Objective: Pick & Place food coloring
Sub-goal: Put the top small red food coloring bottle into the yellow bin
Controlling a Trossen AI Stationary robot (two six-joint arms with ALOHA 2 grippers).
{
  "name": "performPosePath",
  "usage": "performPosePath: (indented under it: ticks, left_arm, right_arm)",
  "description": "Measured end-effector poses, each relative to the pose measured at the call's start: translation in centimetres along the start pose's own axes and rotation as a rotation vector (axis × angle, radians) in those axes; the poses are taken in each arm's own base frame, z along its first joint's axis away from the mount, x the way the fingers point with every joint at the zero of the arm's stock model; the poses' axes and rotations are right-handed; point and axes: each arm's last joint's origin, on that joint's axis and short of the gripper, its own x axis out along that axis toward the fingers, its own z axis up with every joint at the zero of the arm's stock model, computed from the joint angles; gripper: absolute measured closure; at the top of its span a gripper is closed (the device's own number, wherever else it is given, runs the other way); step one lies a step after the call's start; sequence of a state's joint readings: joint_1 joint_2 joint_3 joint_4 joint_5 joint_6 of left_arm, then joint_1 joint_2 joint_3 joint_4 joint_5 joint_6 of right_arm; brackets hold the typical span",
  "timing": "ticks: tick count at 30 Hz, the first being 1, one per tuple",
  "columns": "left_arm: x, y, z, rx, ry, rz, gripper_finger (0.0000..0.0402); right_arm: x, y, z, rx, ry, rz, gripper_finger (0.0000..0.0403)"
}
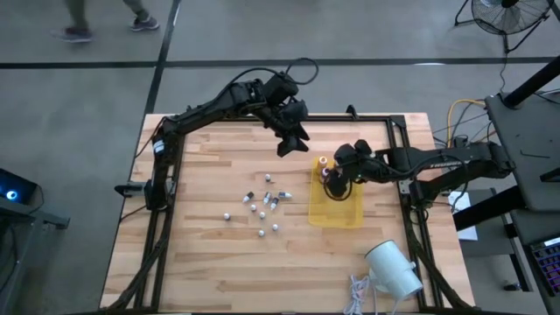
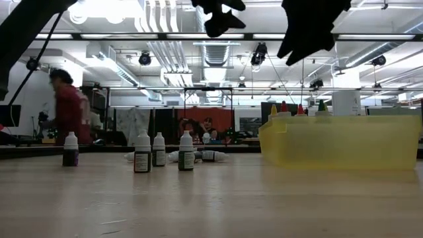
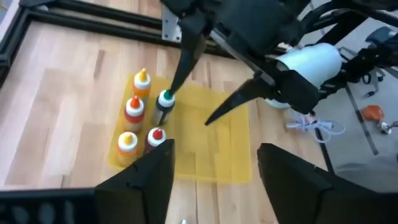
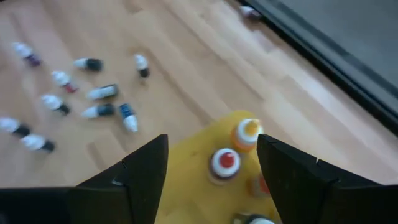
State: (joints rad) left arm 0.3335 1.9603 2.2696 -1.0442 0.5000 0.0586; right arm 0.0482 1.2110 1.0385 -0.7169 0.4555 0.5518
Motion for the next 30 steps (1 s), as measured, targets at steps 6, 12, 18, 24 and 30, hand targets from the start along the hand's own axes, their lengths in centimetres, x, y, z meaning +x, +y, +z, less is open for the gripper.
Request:
performPosePath:
  ticks: [6, 12, 18, 24, 30]
  left_arm:
    - [-1.3, -1.7, 0.3, 0.032, -0.026, -0.017, 0.0288]
    - [-2.7, -2.5, 0.0, 0.072, -0.008, -0.014, 0.0364]
    - [-4.3, -3.3, 0.2, 0.129, -0.045, 0.011, 0.04]
    - [-4.6, -3.4, -0.1, 0.148, -0.047, 0.053, 0.0401]
    - [-4.4, -3.3, -0.9, 0.158, -0.126, 0.067, 0.0401]
  right_arm:
    - [0.5, 0.8, 0.1, -0.017, -0.017, 0.169, 0.0178]
    - [1.5, 1.3, 0.0, -0.012, -0.082, 0.222, 0.0183]
    - [1.7, 1.2, -0.2, -0.011, -0.083, 0.214, 0.0184]
    - [1.7, 1.4, 0.1, 0.016, -0.116, 0.225, 0.0184]
    - [1.7, 1.3, 0.6, 0.089, -0.141, 0.246, 0.0184]
